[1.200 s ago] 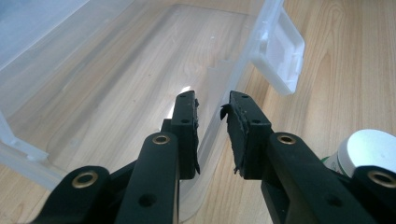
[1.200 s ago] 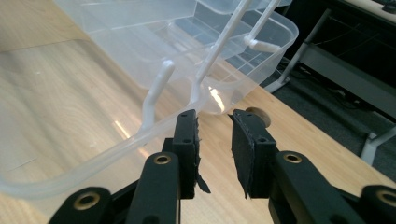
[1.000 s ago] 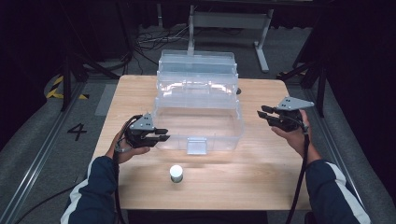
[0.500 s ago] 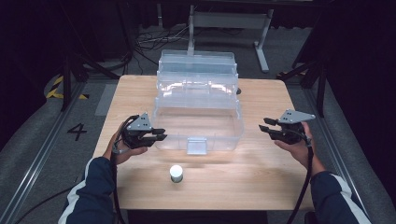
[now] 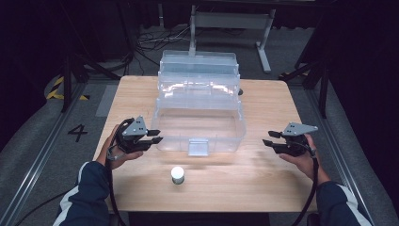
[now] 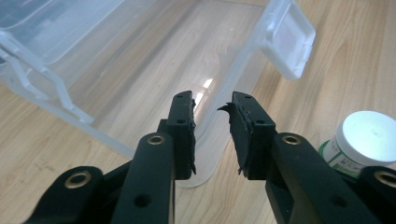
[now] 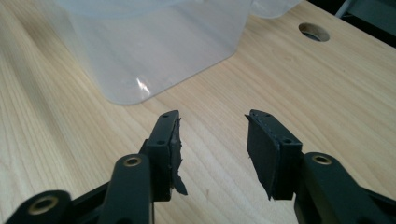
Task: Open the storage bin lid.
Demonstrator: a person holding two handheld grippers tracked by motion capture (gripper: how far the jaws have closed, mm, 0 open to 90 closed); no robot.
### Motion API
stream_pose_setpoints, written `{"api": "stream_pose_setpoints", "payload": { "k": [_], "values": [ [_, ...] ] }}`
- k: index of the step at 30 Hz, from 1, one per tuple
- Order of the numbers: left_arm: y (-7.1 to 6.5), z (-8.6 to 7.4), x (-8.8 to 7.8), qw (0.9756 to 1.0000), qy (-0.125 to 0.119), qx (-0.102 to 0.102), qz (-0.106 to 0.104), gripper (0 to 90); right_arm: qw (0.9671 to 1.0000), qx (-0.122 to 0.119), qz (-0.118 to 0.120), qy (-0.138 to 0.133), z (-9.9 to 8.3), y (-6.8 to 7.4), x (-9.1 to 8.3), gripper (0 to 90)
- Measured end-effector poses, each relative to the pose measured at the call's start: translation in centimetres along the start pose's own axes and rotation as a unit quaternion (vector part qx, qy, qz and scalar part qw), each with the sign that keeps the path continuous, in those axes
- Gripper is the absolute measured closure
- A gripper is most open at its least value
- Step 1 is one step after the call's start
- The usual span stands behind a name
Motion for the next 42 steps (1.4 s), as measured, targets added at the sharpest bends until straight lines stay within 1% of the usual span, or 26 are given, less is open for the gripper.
{"api": "stream_pose_setpoints", "payload": {
  "k": [3,5,7,10,11,12,14,16,18,19,20,22,24,25,28,29,30,31,33,35,36,37,38,39,40,42],
  "values": [
    [-0.1,-0.2,-0.3,1.0000,0.006,0.004,0.006,70.6,1.0000,0.002,0.002,0.002,-0.6,0.1,0.0,52.5],
    [-0.2,-0.4,-0.7,1.0000,0.006,0.003,0.007,70.5,1.0000,0.005,0.003,0.002,-1.1,0.3,-0.1,51.0],
    [-0.4,-0.7,-1.0,0.9999,0.010,0.004,0.010,69.5,0.9999,0.007,0.007,0.007,-1.6,0.5,-0.1,47.4],
    [-0.7,-1.4,-1.4,0.9998,0.019,0.006,0.010,67.7,0.9998,0.010,0.011,0.012,-2.2,0.7,-0.1,44.9],
    [-0.7,-1.4,-1.4,0.9998,0.019,0.006,0.010,67.3,0.9997,0.013,0.014,0.015,-2.4,0.8,0.0,43.5],
    [-0.8,-1.7,-1.6,0.9997,0.022,0.005,0.009,67.3,0.9997,0.013,0.014,0.015,-2.4,0.8,0.0,43.5],
    [-1.0,-2.3,-1.9,0.9994,0.032,0.006,0.011,65.5,0.9994,0.023,0.017,0.020,-3.0,1.0,0.1,40.9],
    [-1.2,-3.1,-2.2,0.9991,0.042,0.005,0.008,63.9,0.9992,0.022,0.015,0.029,-3.4,1.1,0.2,38.8],
    [-1.3,-3.9,-2.3,0.9987,0.050,-0.001,0.007,62.8,0.9990,0.025,0.013,0.036,-3.9,1.1,0.3,37.9],
    [-1.3,-4.5,-2.3,0.9983,0.058,-0.003,0.007,62.4,0.9989,0.025,0.013,0.038,-4.0,1.1,0.3,36.8],
    [-1.3,-5.0,-2.3,0.9980,0.063,-0.007,0.010,61.9,0.9988,0.029,0.011,0.039,-4.2,1.1,0.3,35.7],
    [-1.4,-5.6,-2.4,0.9978,0.065,-0.013,0.005,60.6,0.9986,0.035,0.006,0.039,-4.4,1.1,0.2,31.5],
    [-1.5,-5.9,-2.4,0.9977,0.066,-0.016,0.008,58.3,0.9986,0.037,0.003,0.037,-4.4,1.1,0.2,31.2],
    [-1.6,-6.2,-2.4,0.9974,0.068,-0.023,0.006,58.3,0.9986,0.040,0.003,0.036,-4.5,1.0,0.1,31.0],
    [-2.0,-6.5,-2.6,0.9964,0.081,-0.025,0.007,52.5,0.9975,0.058,0.004,0.041,-5.2,1.0,0.1,29.0],
    [-2.1,-6.6,-2.7,0.9961,0.085,-0.023,0.006,51.2,0.9972,0.057,-0.001,0.048,-5.4,1.0,0.1,28.5],
    [-2.2,-6.6,-2.7,0.9960,0.086,-0.023,0.005,49.5,0.9969,0.057,-0.001,0.054,-5.7,1.0,0.2,28.5],
    [-2.3,-6.7,-2.8,0.9957,0.090,-0.023,0.004,48.5,0.9967,0.059,0.002,0.055,-5.8,1.1,0.2,28.5],
    [-2.4,-6.8,-2.8,0.9952,0.094,-0.025,0.002,45.9,0.9966,0.056,-0.001,0.060,-6.0,1.0,0.3,27.6],
    [-2.5,-7.0,-2.7,0.9938,0.108,-0.027,0.005,43.0,0.9965,0.061,-0.005,0.057,-5.9,0.9,0.3,26.2],
    [-2.6,-7.2,-2.8,0.9934,0.110,-0.028,0.011,41.7,0.9962,0.065,-0.008,0.057,-5.9,0.9,0.4,26.2],
    [-2.6,-7.2,-2.8,0.9933,0.111,-0.030,0.012,38.4,0.9961,0.065,-0.007,0.058,-6.0,0.8,0.5,25.6],
    [-2.7,-7.3,-2.8,0.9927,0.114,-0.039,0.009,36.8,0.9962,0.066,-0.005,0.057,-6.0,0.8,0.6,25.2],
    [-2.8,-7.5,-2.8,0.9920,0.118,-0.044,0.005,35.1,0.9962,0.068,-0.003,0.054,-6.0,0.8,0.6,24.8],
    [-2.9,-7.6,-2.8,0.9914,0.122,-0.046,0.002,32.1,0.9961,0.069,-0.002,0.054,-6.0,0.8,0.6,24.1],
    [-3.1,-7.6,-2.7,0.9907,0.127,-0.048,0.002,29.2,0.9958,0.076,-0.004,0.051,-6.1,0.7,0.8,21.5]
  ]
}}
Point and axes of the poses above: each handheld gripper's, and its own axes: x roughly forward along the jaws, z roughly out of its top, y roughly to its left, the point moved 4 cm from there along x, roughly forward along the jaws, and after that the axes turned 1 degree about z, right-handed, at the moved point
